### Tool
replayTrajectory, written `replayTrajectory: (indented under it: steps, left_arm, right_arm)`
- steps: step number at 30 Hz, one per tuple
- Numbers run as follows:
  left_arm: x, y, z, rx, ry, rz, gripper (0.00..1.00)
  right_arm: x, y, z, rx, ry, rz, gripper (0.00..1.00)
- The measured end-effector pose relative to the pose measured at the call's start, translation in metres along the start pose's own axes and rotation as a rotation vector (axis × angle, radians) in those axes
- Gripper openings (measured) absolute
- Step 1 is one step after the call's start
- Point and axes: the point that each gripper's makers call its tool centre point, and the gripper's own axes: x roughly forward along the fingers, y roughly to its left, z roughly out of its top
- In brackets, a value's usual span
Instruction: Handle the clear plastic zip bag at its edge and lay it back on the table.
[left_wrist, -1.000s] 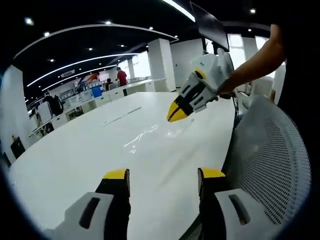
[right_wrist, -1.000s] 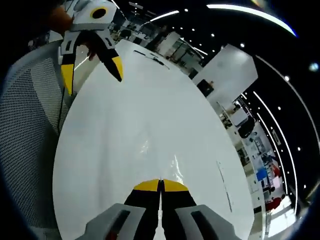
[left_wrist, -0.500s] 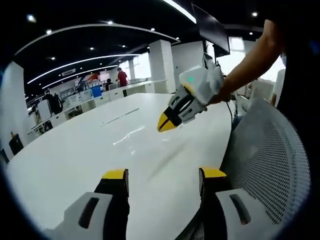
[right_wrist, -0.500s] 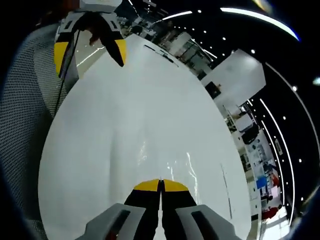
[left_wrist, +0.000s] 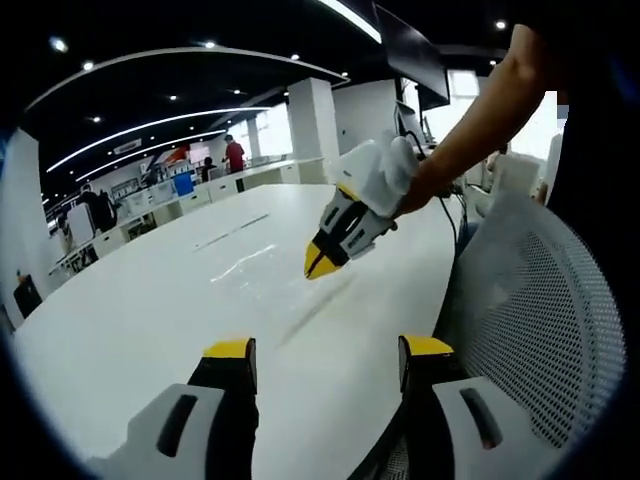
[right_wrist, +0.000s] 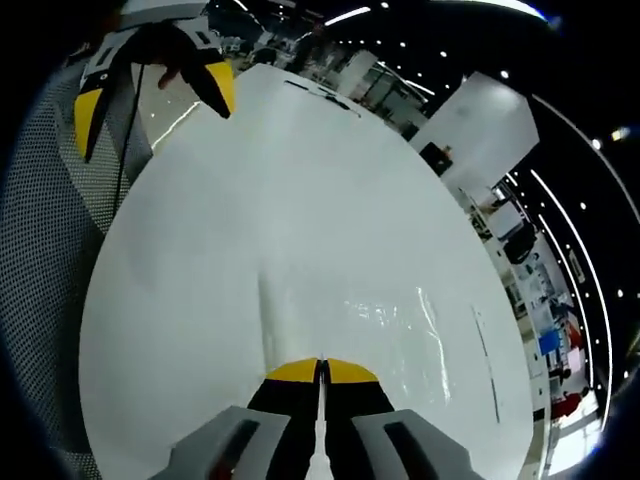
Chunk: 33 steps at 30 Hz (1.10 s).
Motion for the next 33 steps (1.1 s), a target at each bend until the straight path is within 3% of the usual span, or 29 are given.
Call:
replayTrajectory:
  steps: [8,18,26,29,33]
  left_arm:
    - [0.002,-0.008,0.004,0.025,0.020,-0.006,0.55]
    - [0.003,-0.013,0.006,0.030,0.026,-0.018,0.55]
    - [0.002,-0.013,0.007,0.019,0.021,-0.022,0.57]
    - [0.001,-0.013,0.006,0.016,0.021,-0.023,0.57]
    - [0.001,-0.013,0.005,0.015,0.023,-0.030,0.58]
  right_arm:
    - [0.000,0.004,0.000,0.018,-0.005,-0.002,0.01]
    - [-0.015,0.001,0.004,0.101,-0.041,-0.024,0.14]
    - [-0.037,0.004,0.005,0.215,-0.068,-0.055,0.29]
    - [-0.047,0.005,0.005,0.332,-0.091,-0.058,0.35]
    - [-0.055,-0.002,-0.005,0.422,-0.112,-0.100,0.43]
